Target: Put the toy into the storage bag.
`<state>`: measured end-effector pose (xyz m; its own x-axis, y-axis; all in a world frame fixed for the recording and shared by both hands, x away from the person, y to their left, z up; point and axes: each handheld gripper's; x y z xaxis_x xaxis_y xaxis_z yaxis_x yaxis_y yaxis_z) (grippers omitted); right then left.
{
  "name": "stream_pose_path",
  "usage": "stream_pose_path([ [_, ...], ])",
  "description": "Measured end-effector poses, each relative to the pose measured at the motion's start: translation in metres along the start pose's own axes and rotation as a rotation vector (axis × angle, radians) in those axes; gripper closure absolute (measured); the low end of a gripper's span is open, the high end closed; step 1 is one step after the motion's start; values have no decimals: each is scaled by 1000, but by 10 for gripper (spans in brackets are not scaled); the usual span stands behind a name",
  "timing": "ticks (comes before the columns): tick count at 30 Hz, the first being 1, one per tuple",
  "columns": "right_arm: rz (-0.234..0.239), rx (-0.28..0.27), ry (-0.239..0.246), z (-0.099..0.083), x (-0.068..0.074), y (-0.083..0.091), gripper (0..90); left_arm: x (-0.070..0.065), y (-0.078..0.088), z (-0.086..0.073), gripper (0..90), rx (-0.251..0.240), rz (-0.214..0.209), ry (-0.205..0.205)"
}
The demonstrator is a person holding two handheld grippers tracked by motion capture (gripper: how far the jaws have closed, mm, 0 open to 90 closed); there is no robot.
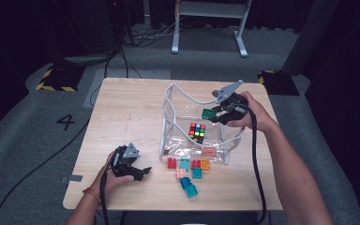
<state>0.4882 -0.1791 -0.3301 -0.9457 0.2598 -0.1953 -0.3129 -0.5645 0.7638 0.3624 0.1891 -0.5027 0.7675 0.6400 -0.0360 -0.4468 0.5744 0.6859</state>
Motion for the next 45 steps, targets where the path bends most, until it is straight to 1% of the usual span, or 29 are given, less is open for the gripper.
stream_pose_path([
  [2, 4, 47, -17, -1, -1, -1, 592, 0, 0, 0, 142, 0, 0, 0],
  [4, 10, 84, -4, -2, -3, -1, 592, 0, 0, 0, 142, 0, 0, 0],
  [7, 1, 124, -25, -5, -5, 1, 592, 0, 0, 0, 142, 0, 0, 0],
  [8, 7, 137, -37, -6, -5, 2, 592, 0, 0, 0, 142, 0, 0, 0],
  [11, 22, 189, -42, -9, -4, 3, 591, 0, 0, 0, 142, 0, 0, 0],
  [12, 21, 199, -43, -9, -4, 3, 591, 0, 0, 0, 142, 0, 0, 0],
  [13, 20, 202, -31, -10, -5, 2, 591, 0, 0, 0, 142, 0, 0, 1],
  [14, 18, 228, -39, -10, -3, 3, 591, 0, 0, 0, 142, 0, 0, 0],
  [15, 24, 233, -24, -10, -3, 3, 591, 0, 0, 0, 142, 0, 1, 0],
  [16, 22, 245, -35, -10, -2, 4, 591, 0, 0, 0, 142, 0, 1, 0],
  [17, 18, 247, -21, -10, -2, 4, 591, 0, 0, 0, 142, 0, 0, 0],
  [18, 17, 257, -21, -10, -2, 4, 591, 0, 0, 0, 142, 0, 0, 0],
  [21, 13, 251, -31, -12, -3, 5, 581, 0, 0, 0, 142, 0, 0, 0],
  [23, 17, 232, -38, -13, -2, 6, 548, 0, 0, 0, 142, 0, 0, 0],
  [24, 18, 231, -53, -13, -1, 7, 541, 0, 0, 0, 142, 0, 0, 0],
  [26, 23, 211, -35, -13, 1, 8, 516, 0, 0, 0, 142, 0, 0, 0],
  [27, 16, 196, -28, -13, 1, 8, 510, 0, 0, 0, 141, 0, 0, 0],
  [28, 8, 197, -33, -13, 2, 10, 504, 0, 0, 0, 142, 0, 0, 0],
  [30, 9, 161, -26, -14, 4, 12, 484, 0, 0, 0, 142, 0, 0, 0],
  [33, -9, 101, -15, -15, 7, 18, 427, 0, 0, 0, 142, 0, 0, 0],
  [35, -15, 67, -38, -17, 10, 22, 410, 0, 0, 0, 142, 0, 0, 0],
  [36, -25, 47, -42, -18, 10, 24, 387, 0, 0, 0, 142, 0, 0, 0],
  [37, -47, 28, -51, -19, 11, 27, 354, 0, 0, 0, 142, 0, 0, 0],
  [40, -58, -37, -52, -23, 13, 34, 332, 0, 0, 0, 142, 0, 0, 0],
  [41, -68, -65, -63, -24, 15, 37, 320, 0, 0, 0, 142, 0, 0, 0],
  [42, -78, -88, -62, -25, 15, 40, 314, 0, 0, 0, 142, 0, 0, 0],
  [43, -85, -104, -78, -26, 16, 43, 307, 0, 0, 0, 142, 0, 0, 0],
  [44, -106, -126, -77, -27, 17, 47, 300, 0, 0, 0, 142, 0, 0, 0],
  [45, -112, -142, -82, -28, 18, 49, 294, 0, 0, 0, 142, 0, 0, 0],
])
Point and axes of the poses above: each handheld gripper's, and its own axes: y roughly backward along the jaws, z roughly out of its top, x roughly to its left, and after that the axes turned 4 degrees about -x, right-handed
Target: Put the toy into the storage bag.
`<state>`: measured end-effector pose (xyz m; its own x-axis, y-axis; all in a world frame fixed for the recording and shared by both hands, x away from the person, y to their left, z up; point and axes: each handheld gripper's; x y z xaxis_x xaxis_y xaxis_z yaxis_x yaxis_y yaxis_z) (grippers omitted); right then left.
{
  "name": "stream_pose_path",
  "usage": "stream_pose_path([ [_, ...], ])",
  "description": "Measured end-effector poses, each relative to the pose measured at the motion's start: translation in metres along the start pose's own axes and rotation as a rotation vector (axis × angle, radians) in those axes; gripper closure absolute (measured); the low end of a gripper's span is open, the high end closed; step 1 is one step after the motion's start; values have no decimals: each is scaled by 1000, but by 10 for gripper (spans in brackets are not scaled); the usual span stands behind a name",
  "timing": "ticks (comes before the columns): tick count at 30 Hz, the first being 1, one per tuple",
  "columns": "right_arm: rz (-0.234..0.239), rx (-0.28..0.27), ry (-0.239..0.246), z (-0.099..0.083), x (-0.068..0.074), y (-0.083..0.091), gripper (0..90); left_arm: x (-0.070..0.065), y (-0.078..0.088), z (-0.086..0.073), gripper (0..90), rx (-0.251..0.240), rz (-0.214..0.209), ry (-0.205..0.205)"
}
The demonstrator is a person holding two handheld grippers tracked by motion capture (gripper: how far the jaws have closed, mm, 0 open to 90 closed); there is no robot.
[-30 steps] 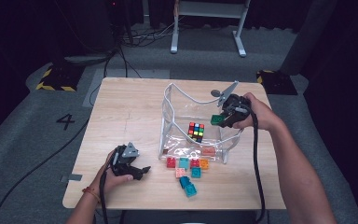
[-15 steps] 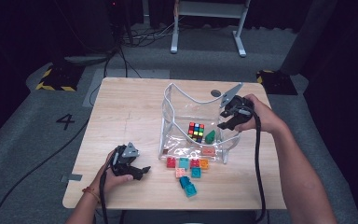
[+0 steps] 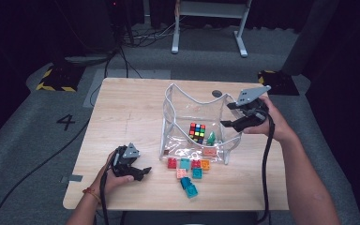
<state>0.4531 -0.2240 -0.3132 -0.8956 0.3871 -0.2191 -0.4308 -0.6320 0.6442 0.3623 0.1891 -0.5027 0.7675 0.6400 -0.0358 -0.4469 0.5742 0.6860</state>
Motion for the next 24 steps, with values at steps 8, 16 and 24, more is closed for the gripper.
stream_pose_path([
  [8, -51, -126, -26, -5, 4, 31, 261, 0, 0, 0, 142, 0, 0, 0],
  [16, -110, -209, -76, -23, 8, 58, 254, 0, 0, 0, 142, 0, 0, 0],
  [24, -134, -250, -121, -50, 15, 74, 254, 0, 0, 0, 142, 0, 0, 0],
])
Point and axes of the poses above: each handheld gripper's, and its own axes: y roughly backward along the jaws, z roughly out of its top, x roughly to its left, and after that the axes turned 4 degrees about -x, right-handed
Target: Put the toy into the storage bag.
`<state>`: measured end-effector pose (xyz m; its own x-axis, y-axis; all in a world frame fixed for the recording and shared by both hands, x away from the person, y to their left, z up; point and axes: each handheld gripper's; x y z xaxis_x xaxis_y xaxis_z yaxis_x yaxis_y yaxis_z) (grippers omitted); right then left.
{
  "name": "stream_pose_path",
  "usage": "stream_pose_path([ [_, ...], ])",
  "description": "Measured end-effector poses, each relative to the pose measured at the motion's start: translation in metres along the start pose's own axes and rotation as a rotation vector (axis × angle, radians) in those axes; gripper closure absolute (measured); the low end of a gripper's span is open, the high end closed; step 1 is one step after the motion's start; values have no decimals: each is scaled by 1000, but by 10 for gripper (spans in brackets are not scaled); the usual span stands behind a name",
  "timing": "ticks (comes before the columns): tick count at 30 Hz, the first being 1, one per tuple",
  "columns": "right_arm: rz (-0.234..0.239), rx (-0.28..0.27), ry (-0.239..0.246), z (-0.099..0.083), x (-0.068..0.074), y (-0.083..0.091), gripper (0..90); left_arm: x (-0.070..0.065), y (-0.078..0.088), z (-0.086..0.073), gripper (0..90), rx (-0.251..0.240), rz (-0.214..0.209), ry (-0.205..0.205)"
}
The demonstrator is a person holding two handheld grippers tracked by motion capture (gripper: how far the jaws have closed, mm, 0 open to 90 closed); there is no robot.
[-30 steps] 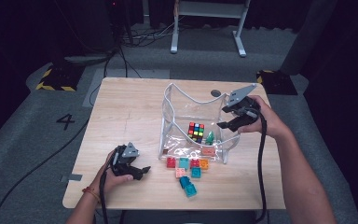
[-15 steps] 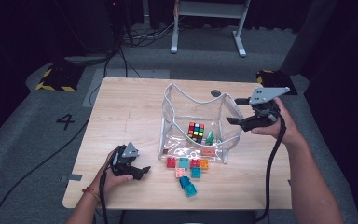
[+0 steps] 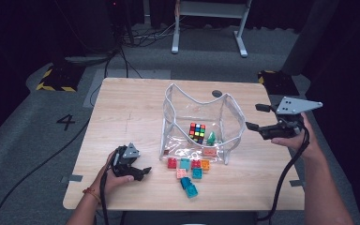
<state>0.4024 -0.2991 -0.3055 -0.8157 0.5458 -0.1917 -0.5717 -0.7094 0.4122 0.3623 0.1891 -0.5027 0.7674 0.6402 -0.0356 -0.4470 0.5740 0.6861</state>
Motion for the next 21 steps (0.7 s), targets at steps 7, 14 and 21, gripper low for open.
stream_pose_path([
  [7, -11, 1, 3, -17, 8, 9, 254, 0, 0, 0, 142, 0, 0, 0],
  [14, 10, 21, -7, -46, 21, -2, 263, 0, 0, 0, 142, -1, 0, 5],
  [21, 61, 11, -72, -84, 36, -14, 290, 0, 0, 0, 142, -1, 0, 6],
])
Point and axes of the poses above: each handheld gripper's, and its own axes: y roughly backward along the jaws, z roughly out of its top, x roughly to its left, and after that the axes turned 4 degrees about -x, right-handed
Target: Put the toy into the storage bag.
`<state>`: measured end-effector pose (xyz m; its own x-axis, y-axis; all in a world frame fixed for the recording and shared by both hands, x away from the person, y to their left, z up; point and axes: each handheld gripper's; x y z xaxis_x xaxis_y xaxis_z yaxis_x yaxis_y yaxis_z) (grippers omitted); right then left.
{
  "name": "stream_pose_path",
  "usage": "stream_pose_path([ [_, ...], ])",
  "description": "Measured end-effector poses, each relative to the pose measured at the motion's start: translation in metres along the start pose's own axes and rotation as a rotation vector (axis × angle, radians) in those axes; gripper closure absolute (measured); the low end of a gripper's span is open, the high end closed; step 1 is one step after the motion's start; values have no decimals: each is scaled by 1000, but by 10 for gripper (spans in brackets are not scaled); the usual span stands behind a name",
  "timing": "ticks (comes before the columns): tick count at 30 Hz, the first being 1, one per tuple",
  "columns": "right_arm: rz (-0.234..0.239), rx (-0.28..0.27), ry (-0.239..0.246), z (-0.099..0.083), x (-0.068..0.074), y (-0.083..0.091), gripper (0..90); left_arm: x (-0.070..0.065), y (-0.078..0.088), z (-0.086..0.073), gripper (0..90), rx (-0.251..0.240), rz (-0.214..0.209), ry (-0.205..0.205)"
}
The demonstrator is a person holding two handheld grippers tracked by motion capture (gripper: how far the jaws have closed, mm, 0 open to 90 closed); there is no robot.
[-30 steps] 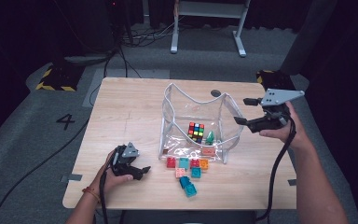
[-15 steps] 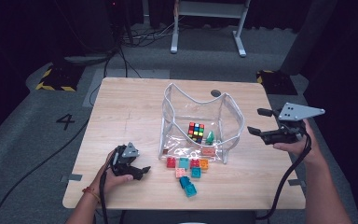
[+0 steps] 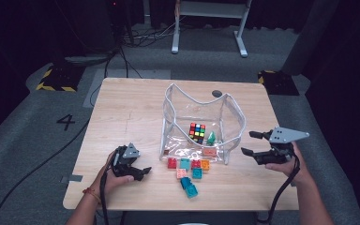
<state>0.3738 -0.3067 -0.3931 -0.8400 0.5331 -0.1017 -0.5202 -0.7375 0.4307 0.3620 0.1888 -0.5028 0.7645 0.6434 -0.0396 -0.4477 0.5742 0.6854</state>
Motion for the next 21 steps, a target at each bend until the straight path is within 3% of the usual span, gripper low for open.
stream_pose_path([
  [5, 29, 37, -28, -30, 9, -11, 295, 0, 0, 0, 142, 0, 0, 0],
  [12, 86, 109, -47, -54, 24, -28, 337, 0, 0, 0, 142, -1, 1, -1],
  [15, 129, 135, -42, -62, 34, -38, 354, 0, 0, 0, 143, -2, 4, -5],
  [17, 152, 161, -14, -66, 40, -44, 360, 0, 0, 0, 143, -1, 3, -4],
  [21, 187, 146, 3, -68, 50, -59, 375, 0, 0, 0, 142, -2, 3, -3],
])
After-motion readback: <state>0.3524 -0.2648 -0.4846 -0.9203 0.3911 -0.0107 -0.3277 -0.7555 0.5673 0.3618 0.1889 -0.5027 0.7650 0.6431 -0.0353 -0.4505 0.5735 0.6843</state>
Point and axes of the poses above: each handheld gripper's, and its own axes: y roughly backward along the jaws, z roughly out of its top, x roughly to its left, and after that the axes turned 4 degrees about -x, right-handed
